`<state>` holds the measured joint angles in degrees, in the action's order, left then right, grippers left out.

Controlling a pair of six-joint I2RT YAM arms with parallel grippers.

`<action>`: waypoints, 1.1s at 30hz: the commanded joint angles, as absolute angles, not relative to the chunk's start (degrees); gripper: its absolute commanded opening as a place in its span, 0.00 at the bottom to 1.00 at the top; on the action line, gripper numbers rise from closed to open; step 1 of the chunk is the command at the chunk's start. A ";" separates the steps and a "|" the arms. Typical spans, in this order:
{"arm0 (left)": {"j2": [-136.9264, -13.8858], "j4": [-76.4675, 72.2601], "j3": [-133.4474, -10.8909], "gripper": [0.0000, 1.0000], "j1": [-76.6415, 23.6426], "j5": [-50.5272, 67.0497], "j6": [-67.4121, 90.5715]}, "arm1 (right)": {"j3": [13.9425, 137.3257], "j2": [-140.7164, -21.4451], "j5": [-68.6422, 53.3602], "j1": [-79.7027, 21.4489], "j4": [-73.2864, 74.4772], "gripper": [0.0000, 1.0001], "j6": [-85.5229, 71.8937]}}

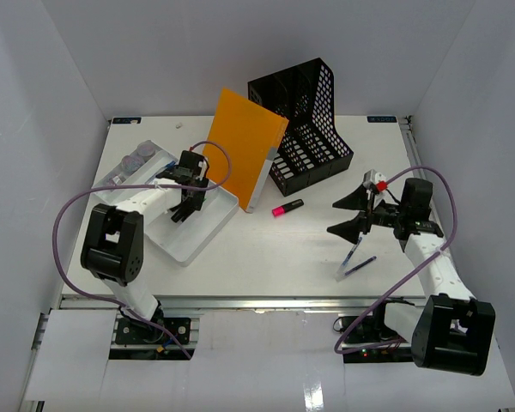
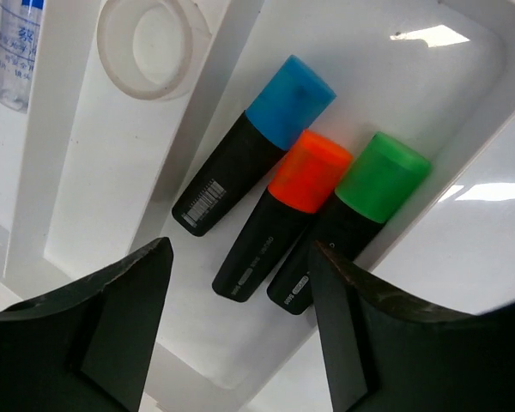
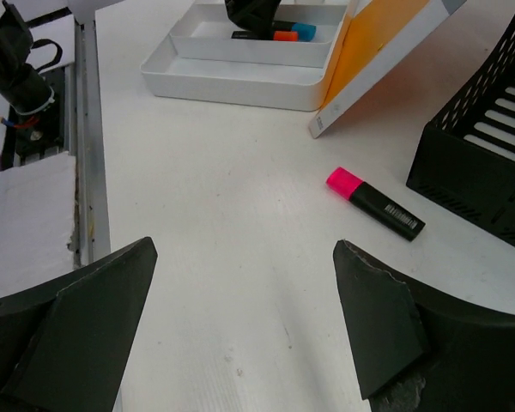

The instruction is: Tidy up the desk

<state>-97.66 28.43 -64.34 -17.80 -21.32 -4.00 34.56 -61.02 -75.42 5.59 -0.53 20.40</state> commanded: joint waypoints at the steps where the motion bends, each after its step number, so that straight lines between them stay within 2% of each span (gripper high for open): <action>1: -92.70 29.04 -66.14 0.78 -17.80 -20.46 -1.55 | 44.71 -65.81 -76.62 1.93 28.43 0.90 59.52; 3: -90.37 29.49 -65.98 0.79 -17.84 -17.60 -0.10 | 49.54 -70.45 -71.22 -4.01 45.41 0.90 81.76; 5: -87.23 29.52 -65.27 0.79 -17.84 -14.97 2.72 | 52.96 -74.16 -65.14 -8.58 55.49 0.92 96.70; 6: -85.02 29.22 -64.54 0.84 -17.84 -12.94 4.27 | 54.20 -75.77 -61.94 -10.69 57.69 0.93 101.30; 7: -83.04 28.77 -63.68 0.93 -17.84 -10.05 5.70 | 54.92 -76.74 -59.44 -12.33 57.87 0.94 103.22; 10: -73.88 24.00 -57.75 0.98 -17.75 -2.90 9.82 | 56.42 -79.45 -50.72 -17.92 47.59 0.93 98.28; 12: -69.23 19.84 -52.70 0.98 -17.72 3.90 11.00 | 57.89 -81.82 -43.77 -22.28 42.42 0.92 94.35; 16: -56.57 11.65 -41.77 0.98 -17.55 9.80 13.30 | 66.19 -91.59 -38.64 -26.79 40.53 0.97 88.29; 19: -48.68 8.91 -36.09 0.98 -17.41 9.55 14.21 | 72.52 -98.70 -35.29 -28.21 40.53 1.00 84.84; 23: -41.39 8.20 -34.36 0.98 -17.47 7.83 14.78 | 78.82 -105.94 -31.21 -29.24 39.74 0.94 81.59; 33: -36.43 7.93 -33.61 0.98 -17.40 4.38 14.59 | 83.67 -114.60 -24.56 -30.59 39.99 0.86 78.70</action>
<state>-38.09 9.58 -34.19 -17.74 5.45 14.09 80.96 -112.81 -27.53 -30.01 39.13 80.66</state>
